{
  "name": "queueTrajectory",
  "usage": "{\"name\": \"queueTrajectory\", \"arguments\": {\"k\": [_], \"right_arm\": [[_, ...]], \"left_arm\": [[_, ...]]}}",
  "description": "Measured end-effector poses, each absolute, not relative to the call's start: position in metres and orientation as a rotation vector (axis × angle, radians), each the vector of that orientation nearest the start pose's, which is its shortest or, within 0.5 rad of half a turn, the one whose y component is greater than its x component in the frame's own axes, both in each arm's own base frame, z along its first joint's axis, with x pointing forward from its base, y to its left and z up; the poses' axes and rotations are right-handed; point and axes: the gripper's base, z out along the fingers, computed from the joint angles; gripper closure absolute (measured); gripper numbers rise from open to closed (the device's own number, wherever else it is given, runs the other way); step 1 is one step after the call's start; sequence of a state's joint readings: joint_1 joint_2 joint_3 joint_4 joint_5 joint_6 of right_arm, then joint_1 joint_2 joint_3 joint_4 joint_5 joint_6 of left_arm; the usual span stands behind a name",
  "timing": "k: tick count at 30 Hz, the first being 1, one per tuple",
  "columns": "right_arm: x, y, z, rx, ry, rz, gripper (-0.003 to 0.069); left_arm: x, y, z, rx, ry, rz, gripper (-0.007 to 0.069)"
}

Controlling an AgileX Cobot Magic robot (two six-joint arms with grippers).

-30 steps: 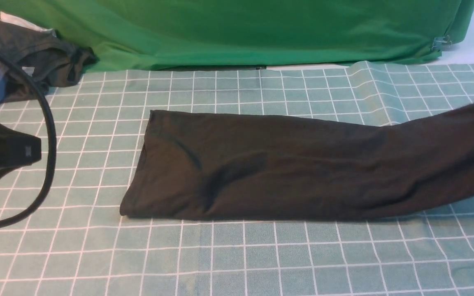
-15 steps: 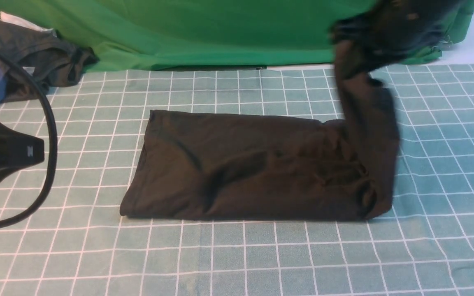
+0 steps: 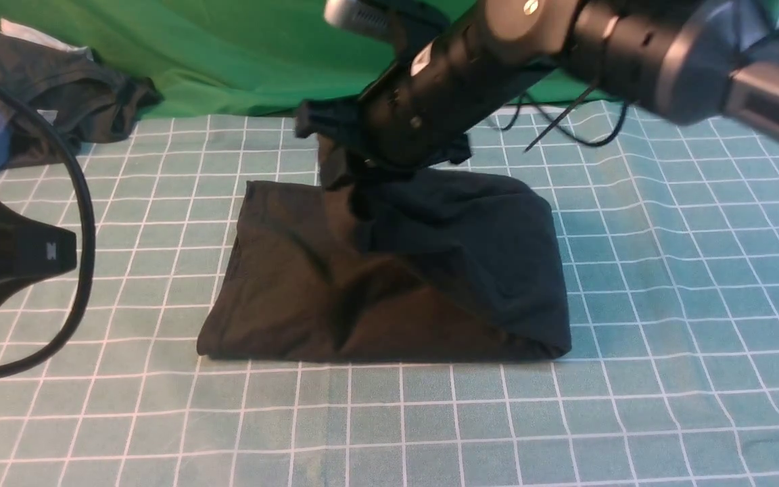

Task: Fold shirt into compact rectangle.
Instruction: 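Fold the right end of the dark garment over onto its left end with the right gripper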

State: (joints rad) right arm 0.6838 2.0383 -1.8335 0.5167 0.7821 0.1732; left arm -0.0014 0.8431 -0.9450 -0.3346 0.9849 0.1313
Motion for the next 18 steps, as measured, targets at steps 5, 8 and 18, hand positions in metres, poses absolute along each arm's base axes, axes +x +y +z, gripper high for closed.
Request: {"name": "queueTrajectory", "arguments": {"k": [5,8,18], "right_arm": [[0.35,0.339,0.266,-0.277,2.535,1.01,0.0589],[0.352,0.348,0.253,-0.255,2.531,1.02,0.0568],[0.344,0.369,0.233,-0.273,2.539,1.054,0.0172]], "left_arm": [[0.146,-0.025,0.367,0.074,2.329,-0.355,0.0618],[0.146,-0.025,0.367,0.074,2.329,-0.356,0.0618],[0.146,-0.025,0.367,0.08,2.33,-0.354,0.0618]]}}
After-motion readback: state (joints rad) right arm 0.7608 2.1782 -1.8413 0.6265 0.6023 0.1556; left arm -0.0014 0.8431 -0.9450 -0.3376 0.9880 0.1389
